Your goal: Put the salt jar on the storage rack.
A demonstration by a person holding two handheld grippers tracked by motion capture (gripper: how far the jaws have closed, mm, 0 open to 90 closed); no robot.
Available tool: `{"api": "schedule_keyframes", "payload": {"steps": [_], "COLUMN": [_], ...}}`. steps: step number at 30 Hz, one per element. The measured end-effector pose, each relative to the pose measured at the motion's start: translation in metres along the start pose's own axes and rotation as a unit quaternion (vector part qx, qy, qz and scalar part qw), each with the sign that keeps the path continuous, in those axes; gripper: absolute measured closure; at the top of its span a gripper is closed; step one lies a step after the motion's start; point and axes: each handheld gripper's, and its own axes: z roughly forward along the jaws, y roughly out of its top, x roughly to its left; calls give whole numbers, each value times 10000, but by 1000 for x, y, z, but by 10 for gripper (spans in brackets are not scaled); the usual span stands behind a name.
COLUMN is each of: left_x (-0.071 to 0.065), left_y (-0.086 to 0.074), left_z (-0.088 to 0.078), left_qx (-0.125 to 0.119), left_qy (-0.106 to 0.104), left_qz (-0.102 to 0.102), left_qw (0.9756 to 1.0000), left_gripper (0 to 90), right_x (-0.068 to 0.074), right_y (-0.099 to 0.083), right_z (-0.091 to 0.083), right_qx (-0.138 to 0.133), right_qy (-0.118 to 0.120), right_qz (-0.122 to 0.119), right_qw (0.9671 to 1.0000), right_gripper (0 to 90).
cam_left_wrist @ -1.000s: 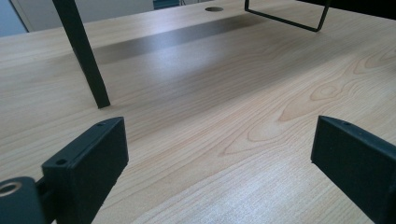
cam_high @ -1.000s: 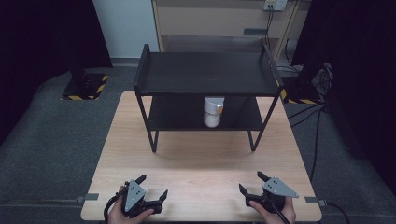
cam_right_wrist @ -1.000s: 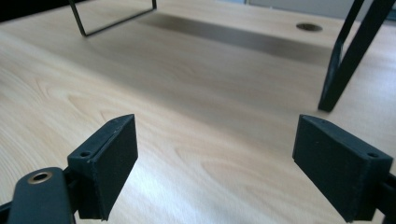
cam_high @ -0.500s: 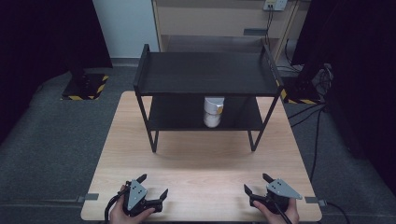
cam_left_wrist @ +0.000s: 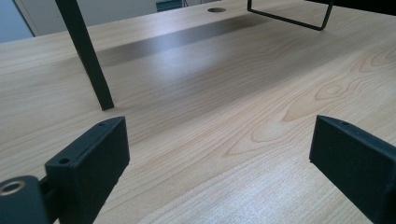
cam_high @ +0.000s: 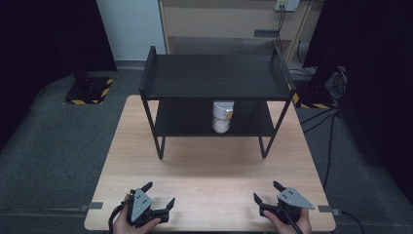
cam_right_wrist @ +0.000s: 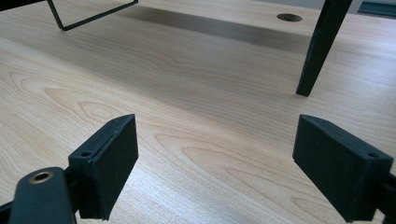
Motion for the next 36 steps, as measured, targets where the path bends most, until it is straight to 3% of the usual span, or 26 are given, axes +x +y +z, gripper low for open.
{"api": "schedule_keyframes", "payload": {"steps": [36], "left_x": [0], "left_y": [0], "left_z": [0], "left_qx": [-16], "left_qy": [-6], "left_qz": [12], "left_qw": [10000], "left_gripper": [37], "right_x": [0], "right_y": [-1], "right_z": [1], "right_qx": [21], "right_qy": [1], "right_qz": [-2], "right_qw": [10000], "right_gripper": [141]}}
